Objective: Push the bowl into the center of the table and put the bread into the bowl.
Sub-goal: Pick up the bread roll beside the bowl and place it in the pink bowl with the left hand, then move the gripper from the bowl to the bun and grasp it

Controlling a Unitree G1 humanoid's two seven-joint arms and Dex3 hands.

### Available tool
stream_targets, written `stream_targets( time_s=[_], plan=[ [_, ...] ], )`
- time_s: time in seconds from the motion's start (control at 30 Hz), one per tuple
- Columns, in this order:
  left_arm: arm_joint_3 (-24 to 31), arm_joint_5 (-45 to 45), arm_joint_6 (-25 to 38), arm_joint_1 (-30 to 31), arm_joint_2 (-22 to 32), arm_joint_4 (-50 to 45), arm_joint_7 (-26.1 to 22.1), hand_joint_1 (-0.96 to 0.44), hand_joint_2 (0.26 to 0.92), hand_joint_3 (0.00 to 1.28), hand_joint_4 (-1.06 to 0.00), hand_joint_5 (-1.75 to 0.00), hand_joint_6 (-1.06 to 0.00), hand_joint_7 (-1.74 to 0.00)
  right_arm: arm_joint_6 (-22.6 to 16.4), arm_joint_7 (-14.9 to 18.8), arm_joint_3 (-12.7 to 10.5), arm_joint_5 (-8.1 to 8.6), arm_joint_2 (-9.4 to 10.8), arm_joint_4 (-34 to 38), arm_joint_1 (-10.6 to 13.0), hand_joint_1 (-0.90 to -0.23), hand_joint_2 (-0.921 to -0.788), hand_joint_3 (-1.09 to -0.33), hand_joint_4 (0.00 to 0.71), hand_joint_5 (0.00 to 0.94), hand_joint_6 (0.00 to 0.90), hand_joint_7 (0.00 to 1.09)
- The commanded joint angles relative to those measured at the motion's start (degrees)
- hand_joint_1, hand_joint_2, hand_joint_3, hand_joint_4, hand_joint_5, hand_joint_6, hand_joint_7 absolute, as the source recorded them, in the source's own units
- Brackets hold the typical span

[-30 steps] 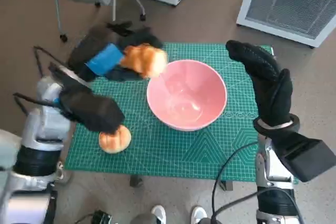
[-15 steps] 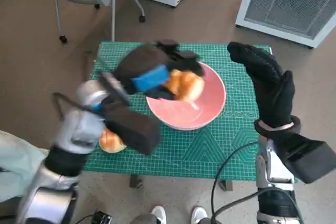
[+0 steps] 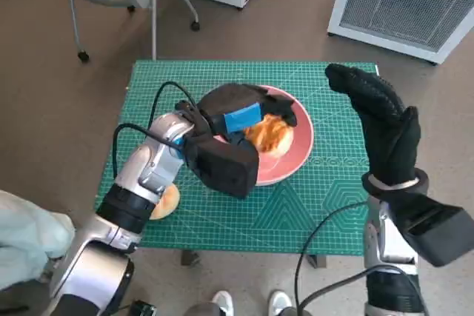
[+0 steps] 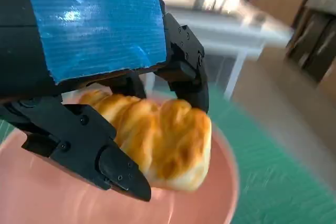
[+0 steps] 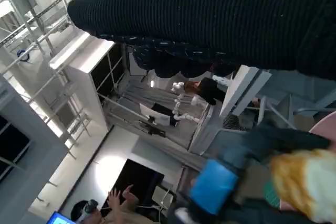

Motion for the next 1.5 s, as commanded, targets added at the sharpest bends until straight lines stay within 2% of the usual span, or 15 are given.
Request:
stream_targets(
  time_s=[0.03,0.2,0.4,0.73,0.93,1.1,1.3,1.5],
  plan=[
    [-0.6,0.5,0.1,-0.8,1.2,-0.9,-2.1,-0.16,0.782,0.01,-0.08,-0.03,-0.24,-0.05,0.1,-0.9,0.0,-1.03,0.2,0.2,1.3,-0.755,-0.921,-0.754,0.141,0.001,-0.001,0.53],
    [0.1,0.7,-0.4,0.7,2.9,-3.9,-2.1,-0.27,0.777,0.00,-0.01,0.00,-0.22,-0.01,0.0,-1.4,0.2,-1.57,0.5,0.3,1.4,-0.755,-0.921,-0.754,0.142,0.001,-0.001,0.53],
    [3.0,-2.5,1.1,3.7,5.0,-10.1,-4.2,-0.30,0.773,0.00,0.00,0.00,-0.20,0.00,-0.1,-1.9,0.5,-2.15,0.9,0.3,1.5,-0.755,-0.921,-0.754,0.141,0.000,-0.001,0.53],
    [11.5,-12.5,0.0,10.1,13.4,-23.2,-11.0,-0.33,0.768,0.00,0.00,0.00,-0.19,0.00,0.6,-2.7,1.3,-2.85,1.3,-0.9,1.9,-0.757,-0.921,-0.755,0.136,0.000,-0.001,0.53],
    [18.1,-20.3,0.3,15.5,20.0,-29.6,-16.2,-0.34,0.763,0.00,0.00,0.00,-0.19,0.00,1.2,-2.7,1.7,-2.52,1.3,-1.9,2.5,-0.757,-0.921,-0.757,0.135,0.000,-0.001,0.53],
    [22.1,-22.9,1.1,20.1,25.4,-31.9,-19.2,-0.33,0.751,0.00,0.00,0.00,-0.19,0.00,1.8,-2.4,1.9,-1.99,1.4,-2.3,2.7,-0.758,-0.921,-0.757,0.134,0.000,-0.001,0.53],
    [24.6,-24.9,2.3,24.1,29.8,-32.4,-22.4,-0.32,0.744,0.00,-0.01,-0.01,-0.20,-0.01,1.9,-1.9,2.1,-1.35,1.7,-1.5,2.4,-0.763,-0.921,-0.756,0.127,0.000,-0.001,0.53],
    [24.1,-24.6,5.3,27.1,31.9,-33.2,-24.6,-0.32,0.744,0.00,-0.05,-0.01,-0.24,-0.02,1.9,-1.3,2.4,-0.99,2.2,-0.4,1.7,-0.765,-0.921,-0.756,0.119,0.000,-0.001,0.52]
  ],
)
